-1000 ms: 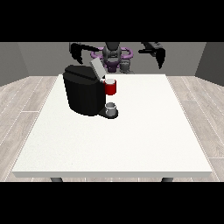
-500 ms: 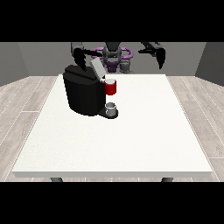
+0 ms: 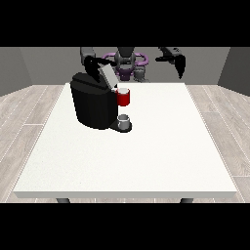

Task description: Insert the coffee pod into the coffee machine and close the lid

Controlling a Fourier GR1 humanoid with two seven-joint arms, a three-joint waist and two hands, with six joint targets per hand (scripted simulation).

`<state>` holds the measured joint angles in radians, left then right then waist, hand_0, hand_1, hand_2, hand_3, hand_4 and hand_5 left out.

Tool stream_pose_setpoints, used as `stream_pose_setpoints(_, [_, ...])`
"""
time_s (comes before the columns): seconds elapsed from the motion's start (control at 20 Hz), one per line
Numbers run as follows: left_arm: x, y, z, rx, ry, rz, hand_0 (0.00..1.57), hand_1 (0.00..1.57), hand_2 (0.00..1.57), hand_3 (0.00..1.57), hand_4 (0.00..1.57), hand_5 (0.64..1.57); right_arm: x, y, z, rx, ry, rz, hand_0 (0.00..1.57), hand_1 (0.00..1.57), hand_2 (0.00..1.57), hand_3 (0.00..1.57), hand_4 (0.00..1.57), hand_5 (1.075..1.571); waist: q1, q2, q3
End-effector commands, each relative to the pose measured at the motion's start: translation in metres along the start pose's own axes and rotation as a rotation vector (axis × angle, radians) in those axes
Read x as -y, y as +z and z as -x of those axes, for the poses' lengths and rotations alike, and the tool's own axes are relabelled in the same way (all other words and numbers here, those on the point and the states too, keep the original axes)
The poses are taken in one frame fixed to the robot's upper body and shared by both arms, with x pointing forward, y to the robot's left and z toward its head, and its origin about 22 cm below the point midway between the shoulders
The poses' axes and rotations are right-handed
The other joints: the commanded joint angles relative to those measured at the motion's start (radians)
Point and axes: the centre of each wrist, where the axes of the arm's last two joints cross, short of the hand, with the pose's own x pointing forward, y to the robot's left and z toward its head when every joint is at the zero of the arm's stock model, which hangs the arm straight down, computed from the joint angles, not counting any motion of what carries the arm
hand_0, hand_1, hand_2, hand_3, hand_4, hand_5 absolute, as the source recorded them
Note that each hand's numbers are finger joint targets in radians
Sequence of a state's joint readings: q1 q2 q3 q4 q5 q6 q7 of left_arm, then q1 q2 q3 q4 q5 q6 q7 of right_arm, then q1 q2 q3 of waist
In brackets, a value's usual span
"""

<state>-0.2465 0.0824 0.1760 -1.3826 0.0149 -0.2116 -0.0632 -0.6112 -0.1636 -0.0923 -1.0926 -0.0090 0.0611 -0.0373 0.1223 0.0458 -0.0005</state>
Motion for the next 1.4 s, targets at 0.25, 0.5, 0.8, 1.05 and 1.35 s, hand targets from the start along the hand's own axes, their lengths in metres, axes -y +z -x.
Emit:
stream_pose_setpoints(0.25, [-0.015,0.003,0.005,0.012,-0.010,-0.016,0.00,0.00,0.00,0.00,0.00,1.571,-0.032,-0.008,0.002,0.028,0.018,-0.048,0.00,0.00,0.00,0.00,0.00,1.571,-0.004,0.038,0.0004])
stream_pose_setpoints(0.5, [-0.016,0.001,-0.006,-0.012,-0.008,-0.048,0.00,0.00,0.00,0.00,0.13,1.571,-0.018,-0.006,0.009,-0.003,0.018,-0.073,0.00,0.00,0.00,0.00,0.00,1.571,-0.010,0.009,0.0006])
stream_pose_setpoints(0.8, [-0.005,0.007,0.007,-0.011,-0.011,-0.027,0.00,0.00,0.00,0.00,0.16,1.571,-0.034,-0.017,-0.003,0.045,0.084,-0.102,0.00,0.00,0.00,0.00,0.15,1.571,0.014,0.024,0.0005])
stream_pose_setpoints(1.05, [-0.016,-0.004,0.001,0.012,0.002,-0.026,0.00,0.00,0.00,0.00,0.15,1.571,-0.060,-0.031,-0.027,0.071,0.112,-0.120,0.00,0.00,0.00,0.00,0.21,1.571,0.002,0.019,0.0004])
stream_pose_setpoints(1.35, [-0.006,-0.013,-0.004,0.091,-0.012,-0.006,0.00,0.00,0.00,0.00,0.18,1.571,-0.063,-0.045,-0.047,0.101,0.170,-0.133,0.00,0.00,0.00,0.00,0.11,1.571,0.010,0.046,0.0003])
